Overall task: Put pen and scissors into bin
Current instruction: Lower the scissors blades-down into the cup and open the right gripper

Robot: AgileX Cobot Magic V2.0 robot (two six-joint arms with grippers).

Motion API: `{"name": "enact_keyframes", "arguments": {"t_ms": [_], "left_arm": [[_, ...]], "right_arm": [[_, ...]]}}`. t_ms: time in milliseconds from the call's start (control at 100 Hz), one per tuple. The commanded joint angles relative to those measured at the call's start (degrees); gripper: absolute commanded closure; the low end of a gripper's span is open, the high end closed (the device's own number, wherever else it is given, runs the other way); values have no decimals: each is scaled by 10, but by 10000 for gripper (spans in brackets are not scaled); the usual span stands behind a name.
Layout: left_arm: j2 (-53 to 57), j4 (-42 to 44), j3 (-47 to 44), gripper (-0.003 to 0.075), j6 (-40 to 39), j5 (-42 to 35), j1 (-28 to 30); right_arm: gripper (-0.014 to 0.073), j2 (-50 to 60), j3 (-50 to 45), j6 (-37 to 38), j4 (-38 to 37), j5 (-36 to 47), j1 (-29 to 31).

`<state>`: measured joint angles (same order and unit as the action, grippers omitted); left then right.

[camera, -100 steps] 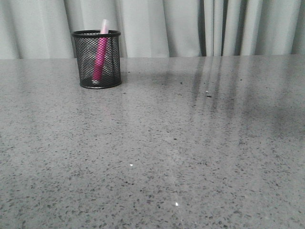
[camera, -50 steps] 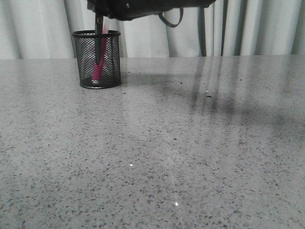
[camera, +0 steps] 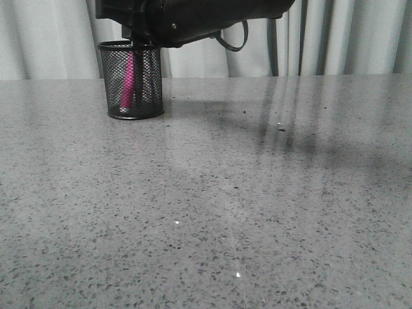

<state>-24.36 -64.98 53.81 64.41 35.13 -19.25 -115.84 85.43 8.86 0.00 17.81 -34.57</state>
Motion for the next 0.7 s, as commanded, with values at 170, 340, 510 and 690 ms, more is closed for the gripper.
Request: {"name": "enact_keyframes", "arguments": {"t_ms": [170,340,510,690], "left_arm": [[-5,-6,11,533,-5,-36,-5],[9,120,11,533,-109,-77,-5],[27,316,2,570,-291,-84,-5],[59,521,-73,715,-520,-84,0]], "right_arm": [[126,52,19,-3,0,42,0],[120,109,19,-3,0,23,0],[344,202,18,-3,0,-102,0],[655,334,-48,-3,-7,-273,0]]}}
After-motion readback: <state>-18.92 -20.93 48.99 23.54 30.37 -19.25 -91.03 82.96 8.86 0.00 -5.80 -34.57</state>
